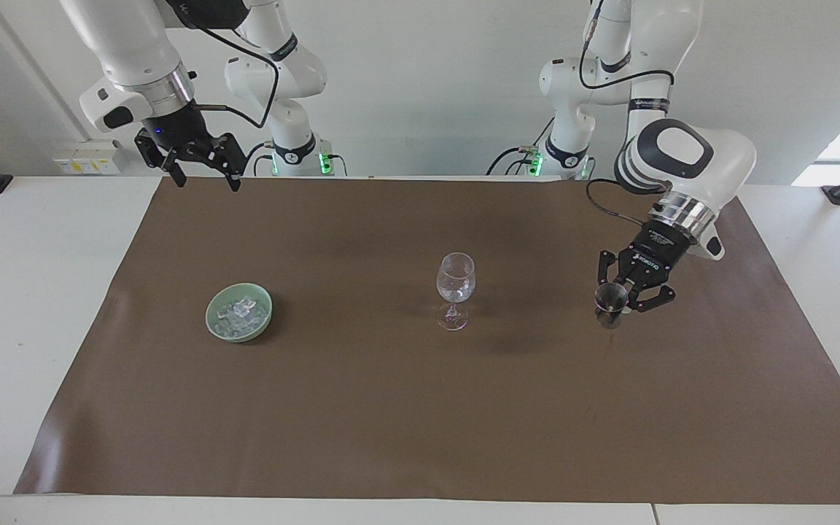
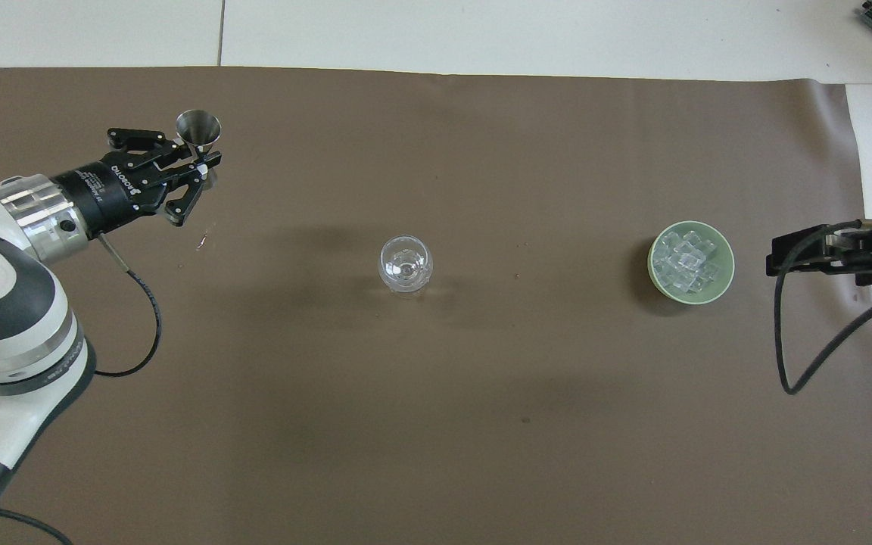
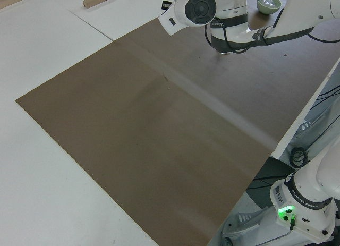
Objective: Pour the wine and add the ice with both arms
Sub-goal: 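Carry the silver jigger away from the wine glass with the left gripper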
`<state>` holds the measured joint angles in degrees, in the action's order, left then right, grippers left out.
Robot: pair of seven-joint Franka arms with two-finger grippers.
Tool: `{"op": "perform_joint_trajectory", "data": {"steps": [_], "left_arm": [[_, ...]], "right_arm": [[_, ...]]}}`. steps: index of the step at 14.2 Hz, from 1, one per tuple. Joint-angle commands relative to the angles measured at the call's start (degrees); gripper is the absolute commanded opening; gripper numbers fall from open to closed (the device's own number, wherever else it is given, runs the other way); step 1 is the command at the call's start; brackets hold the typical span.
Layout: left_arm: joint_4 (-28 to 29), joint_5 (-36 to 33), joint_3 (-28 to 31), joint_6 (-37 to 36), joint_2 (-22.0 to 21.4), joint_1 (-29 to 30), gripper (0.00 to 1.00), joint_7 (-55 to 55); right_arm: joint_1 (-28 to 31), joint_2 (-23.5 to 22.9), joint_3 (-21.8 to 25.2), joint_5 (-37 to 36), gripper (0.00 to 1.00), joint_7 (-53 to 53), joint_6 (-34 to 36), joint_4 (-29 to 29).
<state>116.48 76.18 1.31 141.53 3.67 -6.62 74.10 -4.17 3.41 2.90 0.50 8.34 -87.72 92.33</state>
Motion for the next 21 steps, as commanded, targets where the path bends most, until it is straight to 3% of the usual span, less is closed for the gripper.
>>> {"op": "perform_joint_trajectory", "data": {"steps": [1,3,5,9,17,21], "left_arm": [[-0.5,-2.4,-0.3,-5.7,-0.3,3.7,0.00,1.7],[-0.7,-2.6,-0.3,-8.4,0.0,5.2,0.00,1.5],[-2.3,-8.4,-0.3,-11.6,1.0,6.2,0.00,1.0],[-3.3,-9.2,-0.4,-17.9,3.4,10.4,0.00,-1.1],[-2.1,-3.7,-0.4,-26.3,8.5,14.9,0.00,-18.8],[1.5,3.5,-0.3,-27.3,9.3,15.3,0.00,-22.9]], "right_arm": [[0.3,0.5,-0.3,-0.4,1.00,-1.5,0.9,0.1],[0.3,0.5,-0.3,-0.4,1.00,-1.5,0.9,0.1],[0.3,0.5,-0.3,-0.4,1.00,-1.5,0.9,0.1],[0.3,0.5,-0.3,-0.4,1.00,-1.5,0.9,0.1],[0.3,0.5,-0.3,-0.4,1.00,-1.5,0.9,0.1],[0.3,0.5,-0.3,-0.4,1.00,-1.6,0.9,0.1]]}}
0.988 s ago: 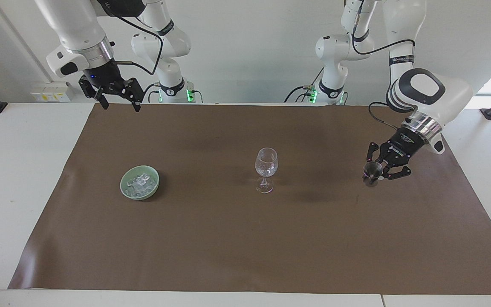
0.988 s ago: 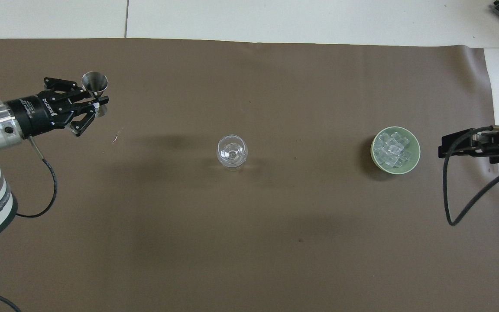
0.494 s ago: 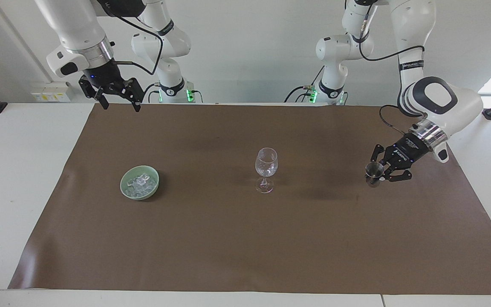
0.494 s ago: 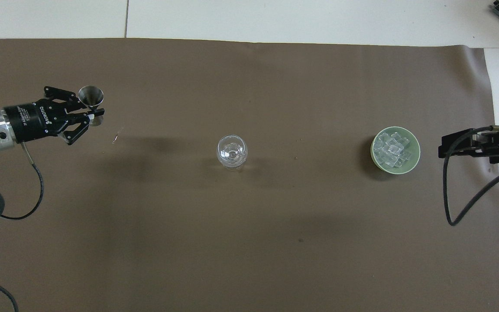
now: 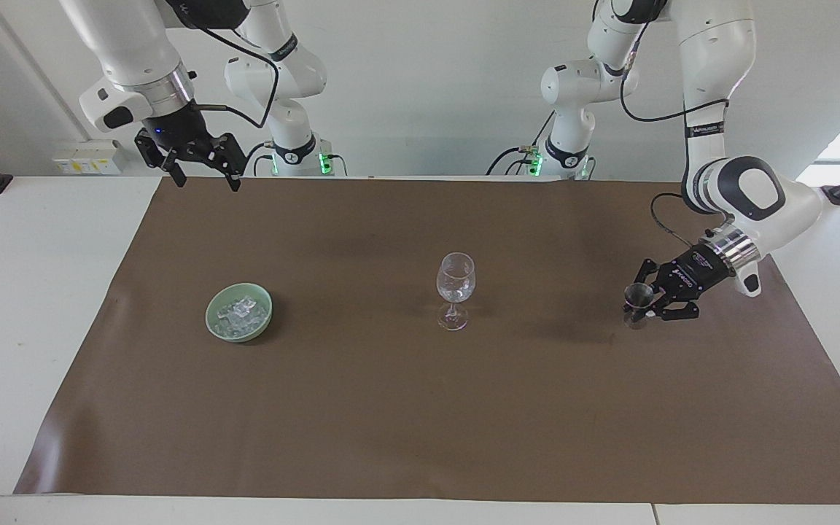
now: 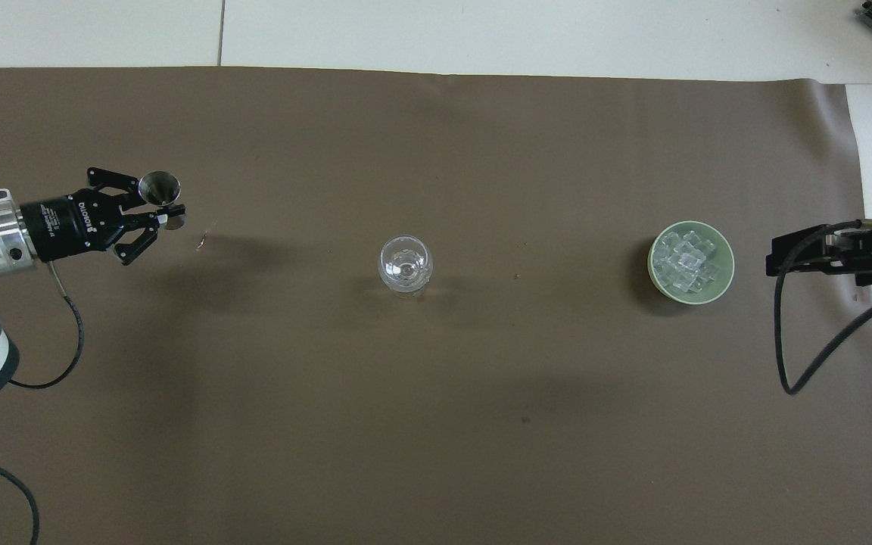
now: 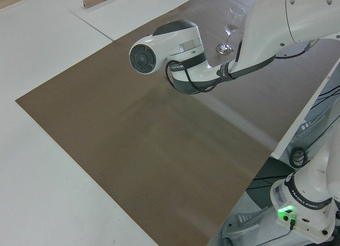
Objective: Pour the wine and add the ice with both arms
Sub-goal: 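Carry the silver jigger away from the wine glass with the left gripper, then lower the jigger onto the mat and open the left gripper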
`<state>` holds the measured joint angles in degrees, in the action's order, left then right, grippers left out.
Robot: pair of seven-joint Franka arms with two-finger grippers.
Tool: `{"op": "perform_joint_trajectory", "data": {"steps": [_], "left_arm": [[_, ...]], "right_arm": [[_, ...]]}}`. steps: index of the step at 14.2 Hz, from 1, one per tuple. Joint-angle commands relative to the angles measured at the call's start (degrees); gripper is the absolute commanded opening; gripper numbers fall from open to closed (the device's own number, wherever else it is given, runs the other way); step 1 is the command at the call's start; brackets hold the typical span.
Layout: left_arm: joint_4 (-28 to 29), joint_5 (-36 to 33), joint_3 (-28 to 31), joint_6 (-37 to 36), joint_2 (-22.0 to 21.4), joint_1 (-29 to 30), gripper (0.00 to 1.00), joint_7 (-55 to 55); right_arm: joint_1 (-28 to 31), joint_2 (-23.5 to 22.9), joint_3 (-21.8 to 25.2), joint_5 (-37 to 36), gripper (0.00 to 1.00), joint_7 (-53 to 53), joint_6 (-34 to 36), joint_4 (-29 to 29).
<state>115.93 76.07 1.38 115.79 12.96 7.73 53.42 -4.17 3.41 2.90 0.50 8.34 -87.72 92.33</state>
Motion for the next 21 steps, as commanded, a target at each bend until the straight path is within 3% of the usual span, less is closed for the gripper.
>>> {"op": "perform_joint_trajectory", "data": {"steps": [1,11,21], "left_arm": [[2.5,4.2,-0.4,-1.5,0.0,1.1,0.00,-2.3],[12.2,9.1,-0.5,-8.5,0.6,8.1,0.00,-20.4],[11.1,10.7,-0.4,-9.4,5.8,8.9,0.00,-26.0]], "right_arm": [[0.3,0.5,-0.3,-0.4,1.00,-1.6,0.9,0.1],[0.3,0.5,-0.3,-0.4,1.00,-1.5,0.9,0.1],[0.3,0.5,-0.3,-0.4,1.00,-1.5,0.9,0.1]]}}
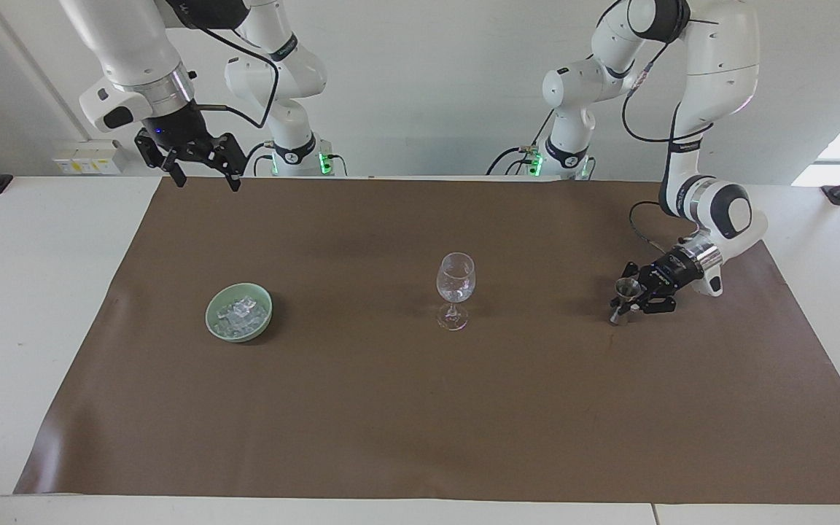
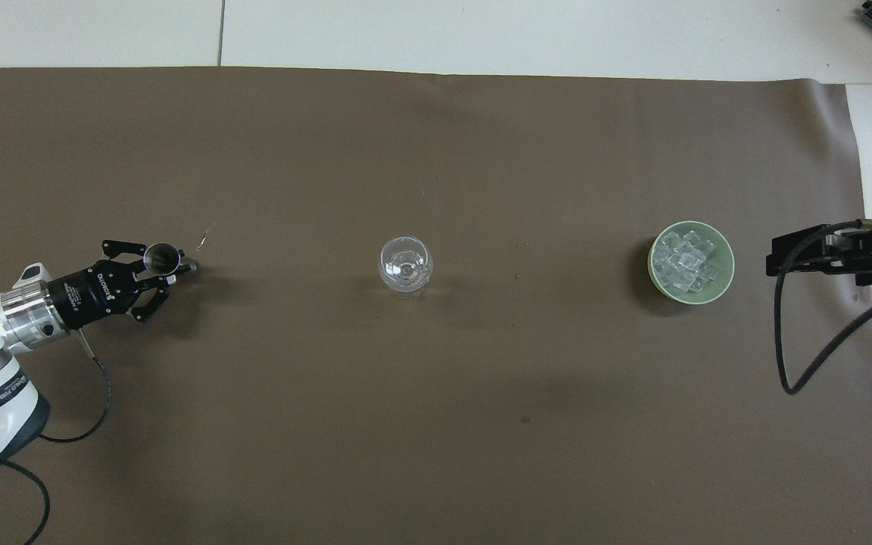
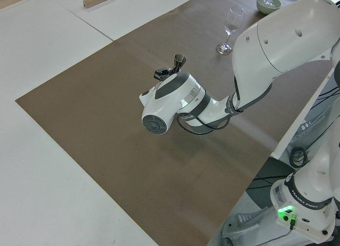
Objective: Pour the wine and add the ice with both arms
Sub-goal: 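Lower the jigger onto the mat and open the left gripper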
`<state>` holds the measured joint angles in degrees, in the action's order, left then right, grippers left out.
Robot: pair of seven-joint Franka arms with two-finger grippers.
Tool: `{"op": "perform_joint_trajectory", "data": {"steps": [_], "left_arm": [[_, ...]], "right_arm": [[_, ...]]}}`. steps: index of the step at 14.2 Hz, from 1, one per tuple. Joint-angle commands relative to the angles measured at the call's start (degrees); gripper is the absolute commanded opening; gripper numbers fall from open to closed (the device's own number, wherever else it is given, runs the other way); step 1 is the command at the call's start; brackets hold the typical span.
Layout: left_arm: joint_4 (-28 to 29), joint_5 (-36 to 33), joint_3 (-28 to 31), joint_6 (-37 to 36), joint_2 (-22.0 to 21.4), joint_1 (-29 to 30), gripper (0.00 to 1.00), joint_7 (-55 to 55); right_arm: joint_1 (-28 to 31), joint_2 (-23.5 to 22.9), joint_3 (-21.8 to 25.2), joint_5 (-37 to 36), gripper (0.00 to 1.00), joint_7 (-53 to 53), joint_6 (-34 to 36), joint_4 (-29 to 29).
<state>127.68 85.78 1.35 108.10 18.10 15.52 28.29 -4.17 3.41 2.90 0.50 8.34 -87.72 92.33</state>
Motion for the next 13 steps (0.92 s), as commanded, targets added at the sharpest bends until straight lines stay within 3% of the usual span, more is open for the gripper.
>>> {"op": "perform_joint_trajectory", "data": {"steps": [1,6,9,10,11,13], "left_arm": [[-0.7,1.0,-0.4,-1.6,0.6,1.2,0.00,-0.9],[-0.9,1.0,-0.4,-1.1,1.7,1.2,0.00,-0.9],[-0.9,1.0,-0.4,-1.1,1.9,1.4,0.06,-0.9],[-0.9,1.0,-0.4,-1.1,2.0,1.4,0.19,-0.9],[-0.9,1.0,-0.4,-1.1,1.9,1.4,0.49,-0.9],[-1.1,1.0,-0.4,-1.0,2.0,1.4,0.91,-0.9]], "right_arm": [[0.3,0.5,-0.3,-0.4,1.00,-1.5,0.9,0.1],[0.3,0.5,-0.3,-0.4,1.00,-1.5,0.9,0.1],[0.3,0.5,-0.3,-0.4,1.00,-1.5,0.9,0.1],[0.3,0.5,-0.3,-0.4,1.00,-1.5,0.9,0.1],[0.3,0.5,-0.3,-0.4,1.00,-1.5,0.9,0.1],[0.3,0.5,-0.3,-0.4,1.00,-1.6,0.9,0.1]]}}
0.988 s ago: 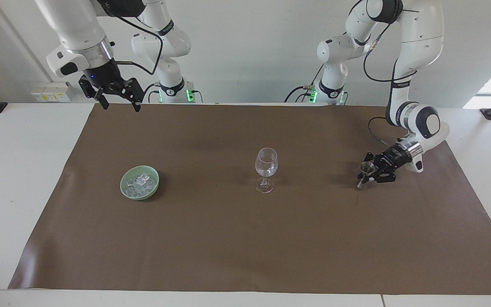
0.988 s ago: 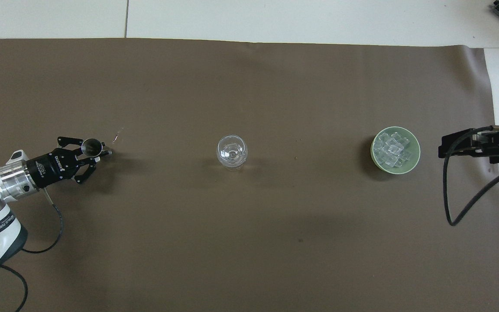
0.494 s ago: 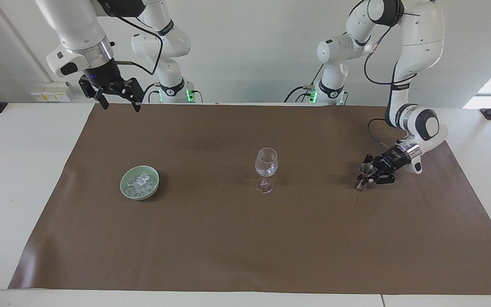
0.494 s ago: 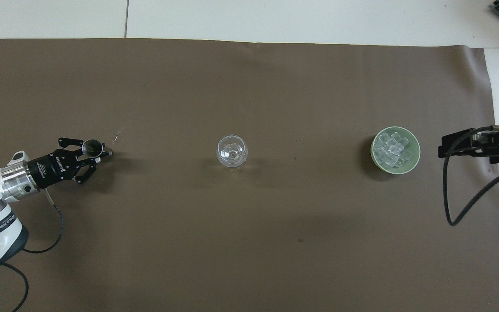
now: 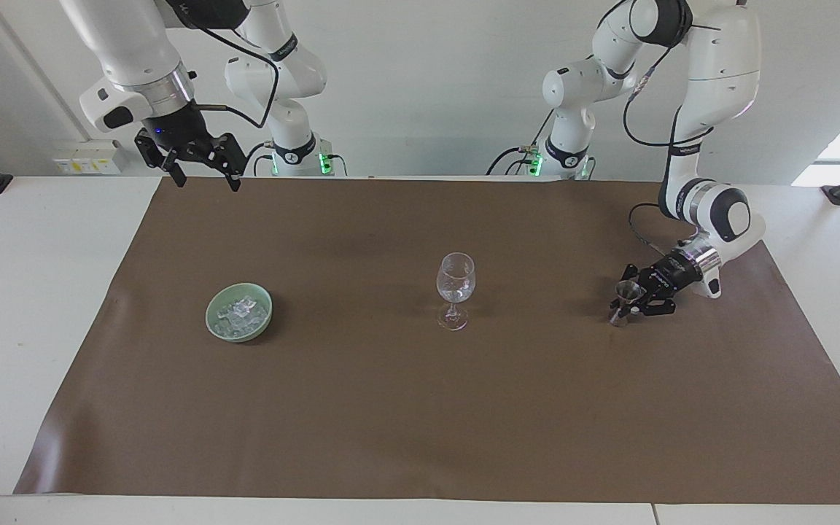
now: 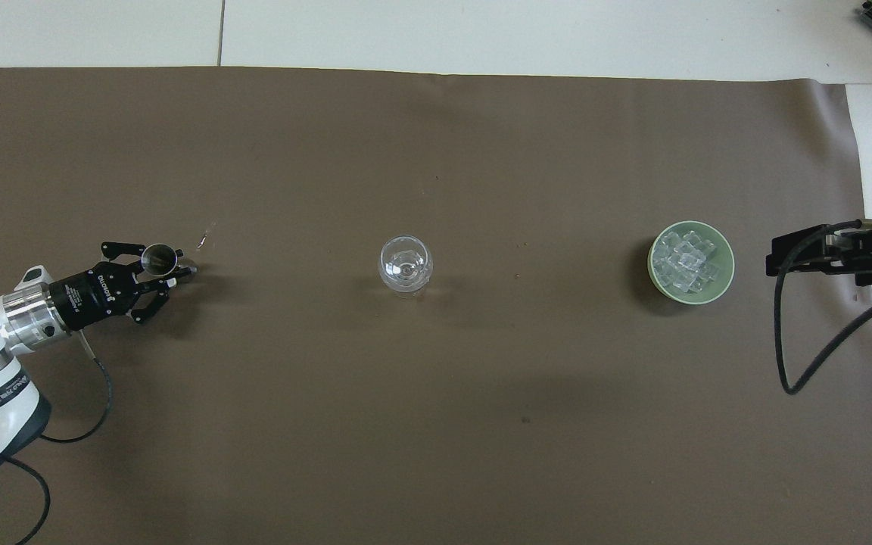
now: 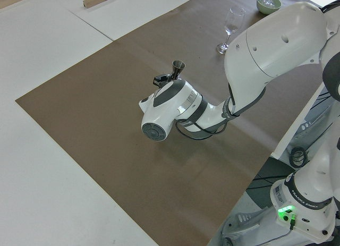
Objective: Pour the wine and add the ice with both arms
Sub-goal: 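Lower the jigger onto the mat and open the left gripper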
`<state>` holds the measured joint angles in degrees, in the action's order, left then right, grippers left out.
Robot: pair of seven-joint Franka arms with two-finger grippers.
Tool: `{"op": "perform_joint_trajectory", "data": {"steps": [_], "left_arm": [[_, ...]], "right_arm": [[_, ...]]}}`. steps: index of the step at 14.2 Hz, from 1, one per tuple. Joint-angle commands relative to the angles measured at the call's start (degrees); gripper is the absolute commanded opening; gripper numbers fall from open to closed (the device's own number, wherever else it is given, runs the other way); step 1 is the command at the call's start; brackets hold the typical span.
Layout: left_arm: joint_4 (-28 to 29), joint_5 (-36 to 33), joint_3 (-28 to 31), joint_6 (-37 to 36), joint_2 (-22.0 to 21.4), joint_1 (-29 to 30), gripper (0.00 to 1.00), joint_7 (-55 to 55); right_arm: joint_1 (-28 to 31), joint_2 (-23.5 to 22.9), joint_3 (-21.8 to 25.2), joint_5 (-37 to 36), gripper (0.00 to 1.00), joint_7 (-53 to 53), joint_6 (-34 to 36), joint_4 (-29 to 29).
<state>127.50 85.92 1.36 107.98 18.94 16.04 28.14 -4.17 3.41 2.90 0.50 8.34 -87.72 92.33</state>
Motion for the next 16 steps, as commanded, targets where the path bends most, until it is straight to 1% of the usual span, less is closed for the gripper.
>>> {"op": "perform_joint_trajectory", "data": {"steps": [1,7,10,14,16], "left_arm": [[-1.0,0.8,-0.4,-0.8,1.2,0.9,1.00,-0.7],[-2.7,0.7,-0.3,-0.7,1.3,0.9,1.00,-0.4],[-3.4,-0.6,0.0,-0.4,0.8,0.1,1.00,-0.5],[-3.2,-5.1,0.0,0.5,-0.6,0.7,1.00,-0.4],[-3.3,-8.3,0.0,1.2,-0.7,0.3,1.00,-0.2]], "right_arm": [[0.3,0.5,-0.3,-0.4,1.00,-1.5,0.9,0.1],[0.3,0.5,-0.3,-0.4,1.00,-1.5,0.9,0.1],[0.3,0.5,-0.3,-0.4,1.00,-1.5,0.9,0.1],[0.3,0.5,-0.3,-0.4,1.00,-1.6,0.9,0.1],[0.3,0.5,-0.3,-0.4,1.00,-1.5,0.9,0.1]]}}
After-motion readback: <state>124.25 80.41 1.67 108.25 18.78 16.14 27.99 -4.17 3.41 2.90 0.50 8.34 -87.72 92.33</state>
